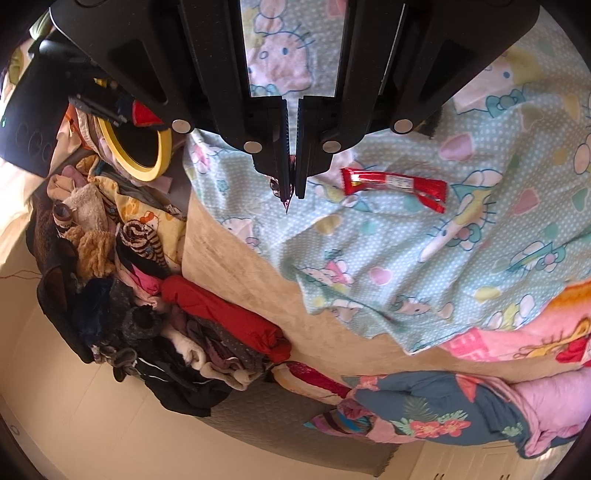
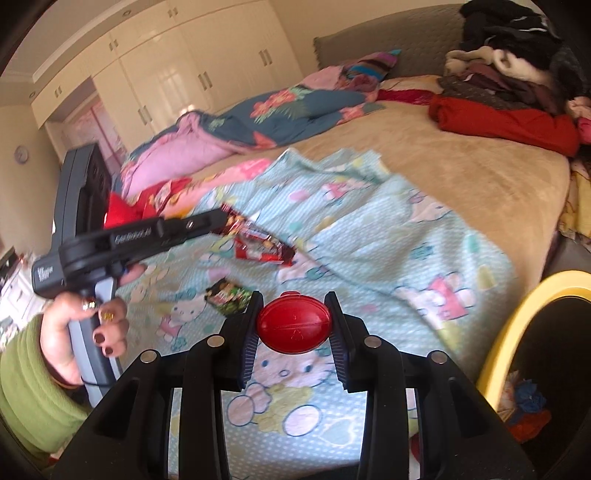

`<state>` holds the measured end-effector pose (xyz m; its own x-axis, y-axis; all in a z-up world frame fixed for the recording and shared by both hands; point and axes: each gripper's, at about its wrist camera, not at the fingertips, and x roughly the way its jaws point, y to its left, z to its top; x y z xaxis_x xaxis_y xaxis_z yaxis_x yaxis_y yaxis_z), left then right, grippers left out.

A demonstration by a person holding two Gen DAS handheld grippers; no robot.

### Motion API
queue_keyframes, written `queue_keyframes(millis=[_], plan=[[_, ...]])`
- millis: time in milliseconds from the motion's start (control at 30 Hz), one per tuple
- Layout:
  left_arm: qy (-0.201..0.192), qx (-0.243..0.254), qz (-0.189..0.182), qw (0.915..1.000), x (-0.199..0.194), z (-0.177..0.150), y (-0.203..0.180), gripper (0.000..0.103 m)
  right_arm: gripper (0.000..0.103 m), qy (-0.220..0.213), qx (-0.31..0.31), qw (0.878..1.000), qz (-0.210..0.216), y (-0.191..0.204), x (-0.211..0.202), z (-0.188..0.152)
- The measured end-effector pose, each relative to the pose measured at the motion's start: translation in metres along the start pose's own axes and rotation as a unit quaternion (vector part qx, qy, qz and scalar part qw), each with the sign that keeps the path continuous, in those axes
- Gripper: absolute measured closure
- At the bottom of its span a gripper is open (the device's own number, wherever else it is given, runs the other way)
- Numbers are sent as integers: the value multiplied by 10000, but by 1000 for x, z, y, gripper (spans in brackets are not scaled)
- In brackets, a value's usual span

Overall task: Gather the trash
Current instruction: 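Carry the green wrapper with the left gripper while the right gripper carries the red tube to the bin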

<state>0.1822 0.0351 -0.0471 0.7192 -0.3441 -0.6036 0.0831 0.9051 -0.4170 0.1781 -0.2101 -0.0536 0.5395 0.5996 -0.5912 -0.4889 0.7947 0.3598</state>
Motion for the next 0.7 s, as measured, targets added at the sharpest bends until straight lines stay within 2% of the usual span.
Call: queue_keyframes(millis=[367, 700], plan=[[49, 368, -228, 9990, 6, -6, -46, 103, 70, -439, 609, 9962, -431, -59, -48, 5], [154, 698, -466, 9964, 16, -15, -89, 102, 70, -765, 1121, 9875, -805, -100, -89, 0]])
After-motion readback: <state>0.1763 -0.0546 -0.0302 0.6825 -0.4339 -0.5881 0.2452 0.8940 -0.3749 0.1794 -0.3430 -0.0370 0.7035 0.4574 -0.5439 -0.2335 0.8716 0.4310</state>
